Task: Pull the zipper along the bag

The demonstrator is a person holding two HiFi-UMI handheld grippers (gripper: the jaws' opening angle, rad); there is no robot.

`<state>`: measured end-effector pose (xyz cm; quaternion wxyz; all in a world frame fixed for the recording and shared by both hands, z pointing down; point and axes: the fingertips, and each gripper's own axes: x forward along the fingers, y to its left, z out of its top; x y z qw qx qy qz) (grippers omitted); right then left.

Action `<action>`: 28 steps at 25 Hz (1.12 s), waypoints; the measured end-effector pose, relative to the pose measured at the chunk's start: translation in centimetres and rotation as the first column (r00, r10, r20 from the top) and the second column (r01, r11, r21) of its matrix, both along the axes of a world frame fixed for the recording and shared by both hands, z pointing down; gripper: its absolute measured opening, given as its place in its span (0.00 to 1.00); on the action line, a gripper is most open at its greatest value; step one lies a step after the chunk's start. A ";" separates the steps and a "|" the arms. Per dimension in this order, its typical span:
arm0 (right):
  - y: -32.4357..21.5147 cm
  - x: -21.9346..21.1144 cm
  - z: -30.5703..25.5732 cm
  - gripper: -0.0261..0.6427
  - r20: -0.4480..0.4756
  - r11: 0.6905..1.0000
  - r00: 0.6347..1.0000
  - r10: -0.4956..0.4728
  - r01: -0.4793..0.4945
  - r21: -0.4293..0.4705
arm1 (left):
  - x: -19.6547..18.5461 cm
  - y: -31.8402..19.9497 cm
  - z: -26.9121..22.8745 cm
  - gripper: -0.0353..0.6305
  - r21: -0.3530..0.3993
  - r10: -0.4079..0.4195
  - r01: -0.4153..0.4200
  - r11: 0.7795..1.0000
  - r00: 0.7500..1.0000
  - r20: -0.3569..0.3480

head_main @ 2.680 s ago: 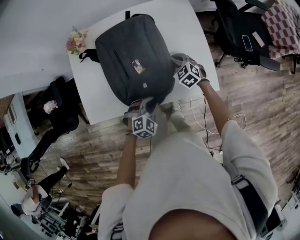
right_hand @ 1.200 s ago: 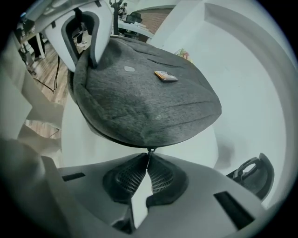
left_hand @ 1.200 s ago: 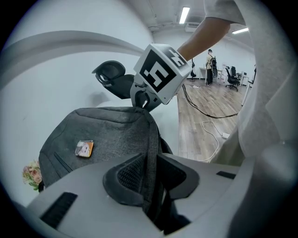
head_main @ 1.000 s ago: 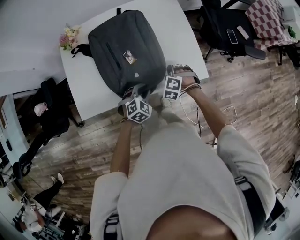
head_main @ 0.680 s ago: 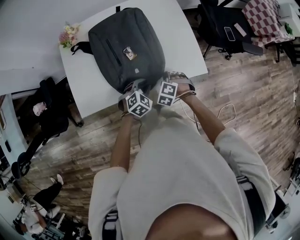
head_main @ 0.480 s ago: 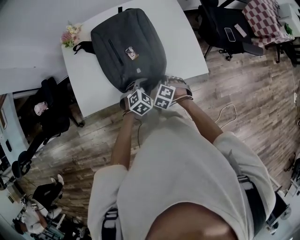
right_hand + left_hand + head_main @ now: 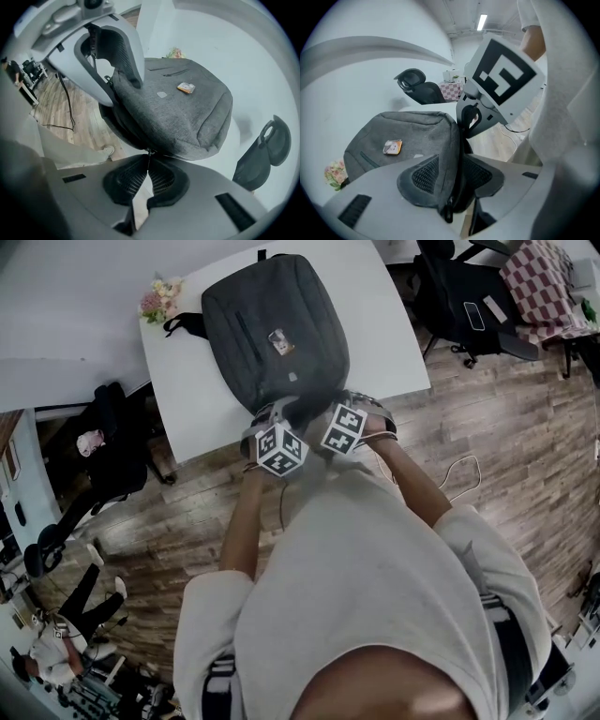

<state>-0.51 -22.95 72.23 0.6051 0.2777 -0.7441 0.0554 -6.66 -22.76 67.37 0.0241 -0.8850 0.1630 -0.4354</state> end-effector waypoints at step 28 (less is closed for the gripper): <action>-4.9 10.8 -0.2 0.07 -0.124 0.999 0.992 0.034 -0.031 0.032 | -0.4 -0.4 1.8 0.22 0.150 0.142 -0.170 0.974 0.973 0.181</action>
